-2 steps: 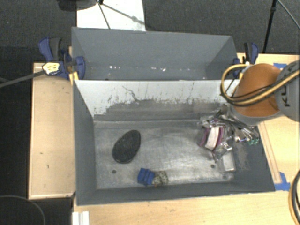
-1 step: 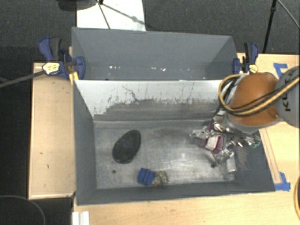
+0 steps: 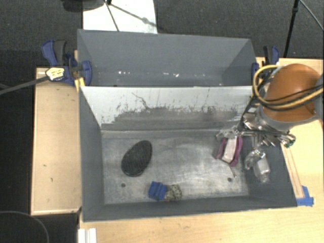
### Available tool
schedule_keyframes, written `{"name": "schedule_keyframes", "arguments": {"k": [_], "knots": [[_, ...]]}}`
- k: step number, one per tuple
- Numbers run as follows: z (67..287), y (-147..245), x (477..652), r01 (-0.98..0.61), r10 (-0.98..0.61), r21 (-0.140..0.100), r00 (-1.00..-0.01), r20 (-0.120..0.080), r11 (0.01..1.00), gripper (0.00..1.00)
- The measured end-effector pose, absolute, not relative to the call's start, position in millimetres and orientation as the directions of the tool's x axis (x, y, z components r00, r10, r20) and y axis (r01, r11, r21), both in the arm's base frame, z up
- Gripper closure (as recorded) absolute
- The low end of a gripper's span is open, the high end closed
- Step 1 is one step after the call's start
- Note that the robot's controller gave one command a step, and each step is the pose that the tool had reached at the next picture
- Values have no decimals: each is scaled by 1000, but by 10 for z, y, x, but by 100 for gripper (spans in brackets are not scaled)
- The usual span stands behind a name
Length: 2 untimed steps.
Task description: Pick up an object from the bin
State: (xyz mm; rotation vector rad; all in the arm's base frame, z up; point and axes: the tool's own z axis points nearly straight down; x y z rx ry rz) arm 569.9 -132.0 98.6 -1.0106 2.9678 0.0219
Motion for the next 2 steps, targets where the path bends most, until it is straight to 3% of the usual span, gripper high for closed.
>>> {"name": "schedule_keyframes", "arguments": {"k": [1,2], "knots": [[721,-1306,5819,-779,-779,9,-627,-14,627,0],[711,-1360,5809,-779,-779,3,-628,-7,628,100]]}}
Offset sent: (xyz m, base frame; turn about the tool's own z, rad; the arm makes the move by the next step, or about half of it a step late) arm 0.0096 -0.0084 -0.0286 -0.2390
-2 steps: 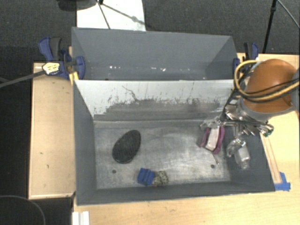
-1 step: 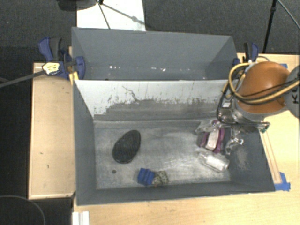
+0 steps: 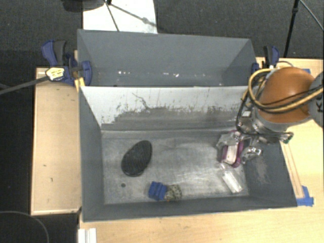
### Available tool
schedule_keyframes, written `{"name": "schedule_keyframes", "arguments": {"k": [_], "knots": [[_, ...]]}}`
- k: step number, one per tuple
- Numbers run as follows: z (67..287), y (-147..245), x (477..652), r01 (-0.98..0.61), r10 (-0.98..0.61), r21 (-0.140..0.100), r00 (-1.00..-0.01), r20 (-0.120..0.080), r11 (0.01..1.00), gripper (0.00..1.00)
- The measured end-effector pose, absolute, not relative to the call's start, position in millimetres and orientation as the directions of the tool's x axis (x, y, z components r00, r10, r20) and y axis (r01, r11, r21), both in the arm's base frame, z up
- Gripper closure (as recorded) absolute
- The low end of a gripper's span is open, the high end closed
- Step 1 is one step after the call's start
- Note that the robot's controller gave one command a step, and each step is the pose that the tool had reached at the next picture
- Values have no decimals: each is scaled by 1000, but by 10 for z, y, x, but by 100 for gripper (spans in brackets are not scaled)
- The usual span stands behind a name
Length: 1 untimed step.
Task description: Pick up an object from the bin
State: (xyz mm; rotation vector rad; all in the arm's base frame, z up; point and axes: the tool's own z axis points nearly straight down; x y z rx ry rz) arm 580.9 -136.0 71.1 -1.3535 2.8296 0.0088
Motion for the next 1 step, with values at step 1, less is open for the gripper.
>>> {"name": "schedule_keyframes", "arguments": {"k": [1], "knots": [[2268,-1507,5587,-845,-845,-8,-535,-3,535,100]]}}
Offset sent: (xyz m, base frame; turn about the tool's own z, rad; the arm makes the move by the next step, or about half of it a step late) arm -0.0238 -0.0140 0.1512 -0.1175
